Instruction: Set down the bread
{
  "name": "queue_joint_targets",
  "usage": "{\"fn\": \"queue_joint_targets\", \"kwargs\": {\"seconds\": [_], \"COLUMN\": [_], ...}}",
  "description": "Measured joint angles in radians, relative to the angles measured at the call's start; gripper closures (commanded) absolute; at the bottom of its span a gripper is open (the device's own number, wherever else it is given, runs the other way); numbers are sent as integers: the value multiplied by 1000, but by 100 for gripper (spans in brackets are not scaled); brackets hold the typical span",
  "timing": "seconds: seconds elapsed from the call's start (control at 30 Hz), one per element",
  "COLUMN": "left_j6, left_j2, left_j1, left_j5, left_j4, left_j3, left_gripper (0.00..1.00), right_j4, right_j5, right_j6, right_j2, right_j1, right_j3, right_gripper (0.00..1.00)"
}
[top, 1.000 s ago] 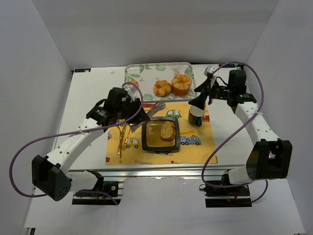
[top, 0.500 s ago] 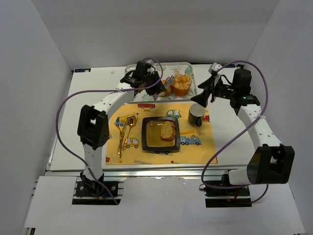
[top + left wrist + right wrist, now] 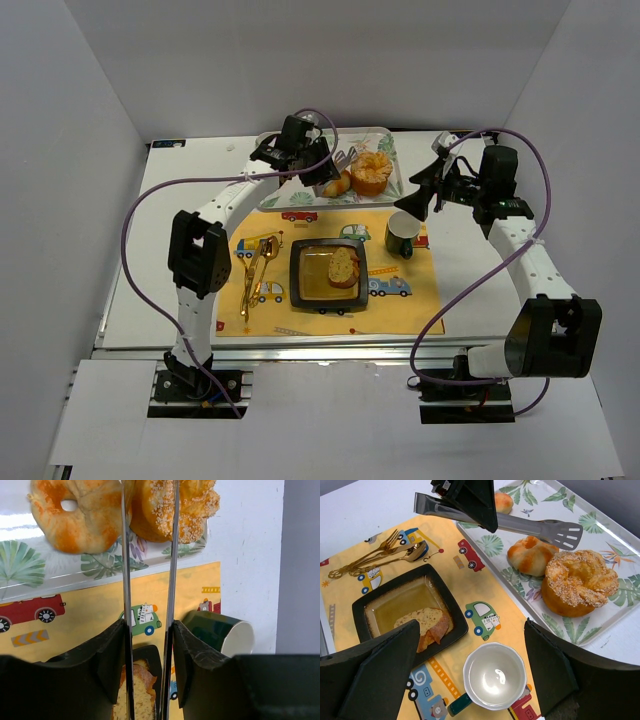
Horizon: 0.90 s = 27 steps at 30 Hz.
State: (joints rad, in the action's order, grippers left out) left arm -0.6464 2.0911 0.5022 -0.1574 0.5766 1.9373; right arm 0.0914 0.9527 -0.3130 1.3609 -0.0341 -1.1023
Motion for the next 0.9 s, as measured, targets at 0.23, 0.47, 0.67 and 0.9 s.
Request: {"fn": "queue_joint_targets", "kwargs": {"seconds": [0.23, 0.47, 0.67, 0.9], "left_j6": [22, 26, 29, 32], "left_j2": [10, 20, 40, 71], "left_j1": [0, 0, 0, 0], "left_j5": [-30, -65, -82, -114], "left_j4": [6, 7, 7, 8], "left_j3": [0, 0, 1, 7], "left_gripper": [49, 48, 52, 79], "right_j4": [-13, -13, -14, -15], "right_j5": [1, 4, 4, 5], "right_j6": [12, 15, 16, 17], "right_j2": [0, 0, 0, 0], "right_j1": [1, 1, 1, 1], "right_j3": [0, 0, 0, 0], "right_gripper": [11, 11, 11, 11]}}
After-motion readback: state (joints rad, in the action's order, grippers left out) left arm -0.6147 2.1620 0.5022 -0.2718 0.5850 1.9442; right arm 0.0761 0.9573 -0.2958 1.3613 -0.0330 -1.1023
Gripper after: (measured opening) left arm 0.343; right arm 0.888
